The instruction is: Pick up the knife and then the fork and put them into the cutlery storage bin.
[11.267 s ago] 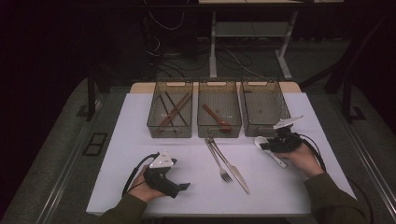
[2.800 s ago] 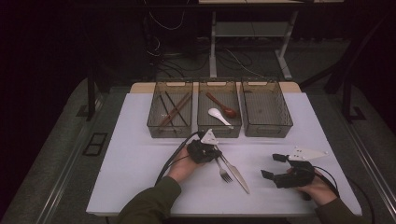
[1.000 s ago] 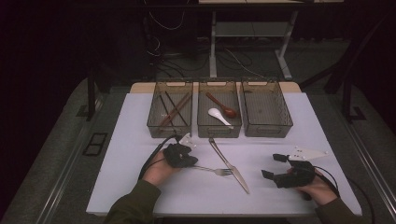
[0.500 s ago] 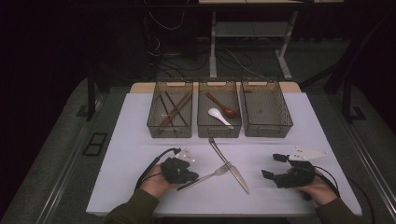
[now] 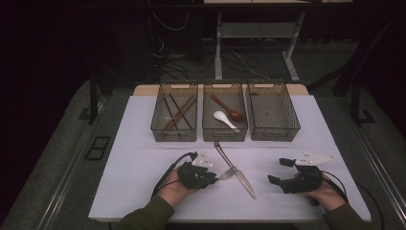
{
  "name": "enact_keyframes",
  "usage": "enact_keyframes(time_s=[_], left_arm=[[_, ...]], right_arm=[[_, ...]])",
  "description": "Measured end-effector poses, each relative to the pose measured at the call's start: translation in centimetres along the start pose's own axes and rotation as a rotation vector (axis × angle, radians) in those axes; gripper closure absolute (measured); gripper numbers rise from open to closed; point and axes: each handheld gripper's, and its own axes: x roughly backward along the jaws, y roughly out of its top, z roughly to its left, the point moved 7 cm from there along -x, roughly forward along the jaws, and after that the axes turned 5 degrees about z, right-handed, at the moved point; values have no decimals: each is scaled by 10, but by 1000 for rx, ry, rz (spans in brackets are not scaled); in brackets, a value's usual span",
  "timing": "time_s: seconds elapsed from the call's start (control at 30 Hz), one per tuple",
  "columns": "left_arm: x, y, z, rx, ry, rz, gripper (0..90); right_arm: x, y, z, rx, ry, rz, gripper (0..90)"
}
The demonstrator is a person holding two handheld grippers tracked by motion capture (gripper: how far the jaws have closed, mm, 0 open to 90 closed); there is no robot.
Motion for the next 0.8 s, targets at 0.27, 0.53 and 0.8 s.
enact_keyframes(time_s=[0.27,0.53,0.8], left_arm=[[-6,-4,0,-21,17,11,817],[-6,-3,-2,-19,33,-9,843],[7,8,0,-14,52,-64,845]], right_arm=[[-1,0,0,0,0,4,169],[-2,0,1,-27,16,8,131],[-4,10,6,-114,70,35,130]])
